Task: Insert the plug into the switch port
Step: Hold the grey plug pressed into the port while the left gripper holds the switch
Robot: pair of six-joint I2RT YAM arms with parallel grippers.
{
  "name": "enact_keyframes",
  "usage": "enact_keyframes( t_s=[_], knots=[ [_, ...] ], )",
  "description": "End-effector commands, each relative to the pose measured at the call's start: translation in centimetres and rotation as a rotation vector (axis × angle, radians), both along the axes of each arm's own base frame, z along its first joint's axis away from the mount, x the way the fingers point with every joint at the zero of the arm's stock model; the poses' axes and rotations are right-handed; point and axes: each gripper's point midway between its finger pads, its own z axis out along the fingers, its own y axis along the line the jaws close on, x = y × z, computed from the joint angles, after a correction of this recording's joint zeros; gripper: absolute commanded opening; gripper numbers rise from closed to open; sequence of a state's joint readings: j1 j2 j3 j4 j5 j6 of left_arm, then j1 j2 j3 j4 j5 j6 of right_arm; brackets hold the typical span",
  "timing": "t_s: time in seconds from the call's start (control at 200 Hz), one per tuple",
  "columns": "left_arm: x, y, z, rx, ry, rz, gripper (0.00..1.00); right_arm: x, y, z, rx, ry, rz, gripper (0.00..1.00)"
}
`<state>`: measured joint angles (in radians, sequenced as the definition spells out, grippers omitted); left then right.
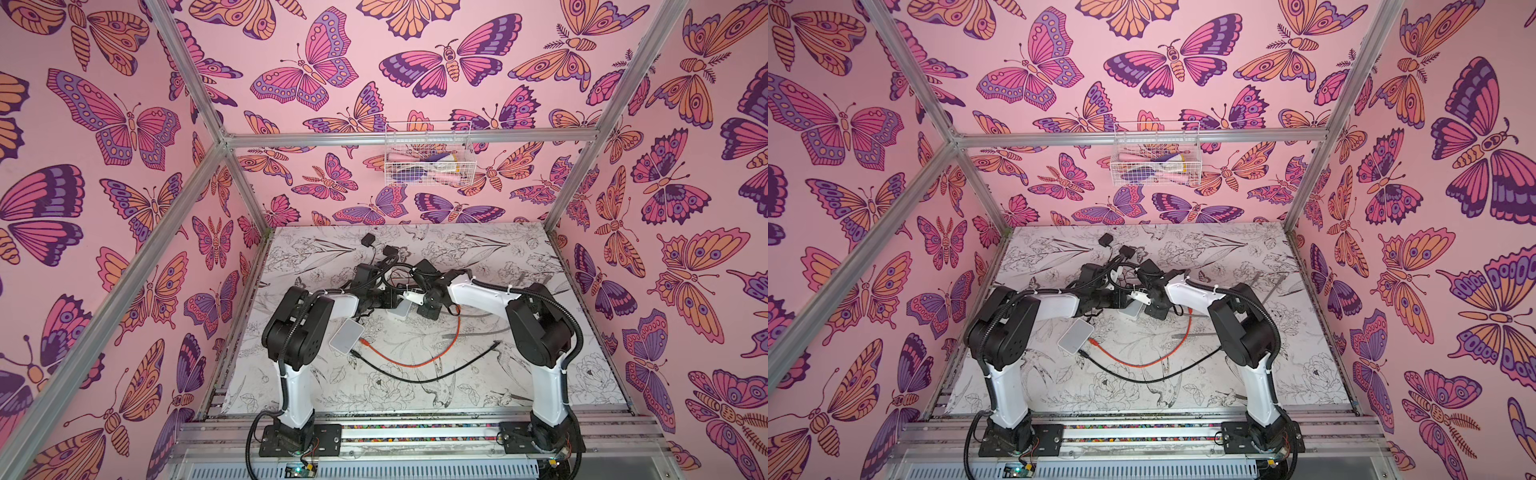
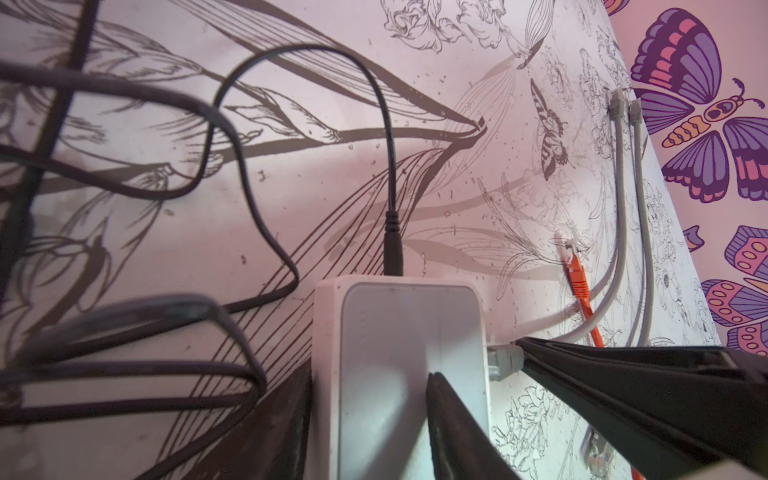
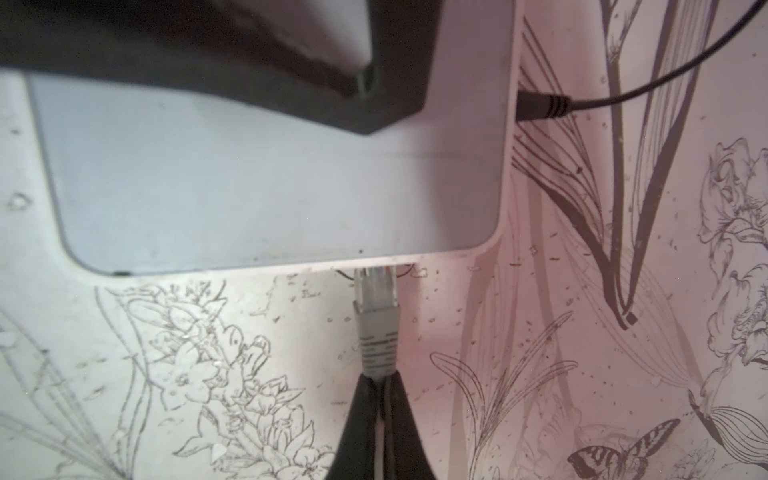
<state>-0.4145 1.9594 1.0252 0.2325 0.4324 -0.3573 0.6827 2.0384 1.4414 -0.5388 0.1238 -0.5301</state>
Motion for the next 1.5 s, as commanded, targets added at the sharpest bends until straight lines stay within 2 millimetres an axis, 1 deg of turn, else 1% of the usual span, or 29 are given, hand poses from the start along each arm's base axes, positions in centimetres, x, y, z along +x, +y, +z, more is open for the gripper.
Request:
enact_keyframes(
  t_s=[0.0, 0.155, 0.416, 0.666, 0.881, 1.061, 1.242, 1.492],
  knots=[
    [-3.5, -0.6, -2.2, 0.027, 0.100, -0.052, 0.47, 0.2, 2.4, 2.3, 0.120, -0.037, 0.018, 0.00],
    [-4.5, -0.9, -2.6, 0.047, 0.101, -0.071, 0.47, 0.0, 2.7, 2.6, 0.157, -0.044, 0.019, 0.00],
    [-6.2, -1.2, -3.6, 0.070, 0.119, -0.097, 0.47, -0.3, 3.6, 4.0, 0.245, -0.060, 0.017, 0.00],
    [-7.5, -1.2, -4.1, 0.081, 0.131, -0.115, 0.46, -0.3, 3.9, 4.4, 0.301, -0.077, 0.003, 0.00],
    [-8.3, -1.4, -4.6, 0.076, 0.144, -0.126, 0.46, -0.2, 3.9, 4.3, 0.363, -0.082, -0.037, 0.00],
    [-8.7, -1.6, -4.7, 0.079, 0.145, -0.138, 0.45, -0.2, 3.9, 4.8, 0.409, -0.087, -0.055, 0.00],
    [-9.1, -2.0, -4.9, 0.081, 0.150, -0.152, 0.43, -0.3, 4.4, 5.1, 0.445, -0.085, -0.051, 0.00],
    [-9.8, -2.2, -5.3, 0.092, 0.153, -0.170, 0.43, -0.1, 4.9, 5.9, 0.497, -0.098, -0.047, 0.00]
  ],
)
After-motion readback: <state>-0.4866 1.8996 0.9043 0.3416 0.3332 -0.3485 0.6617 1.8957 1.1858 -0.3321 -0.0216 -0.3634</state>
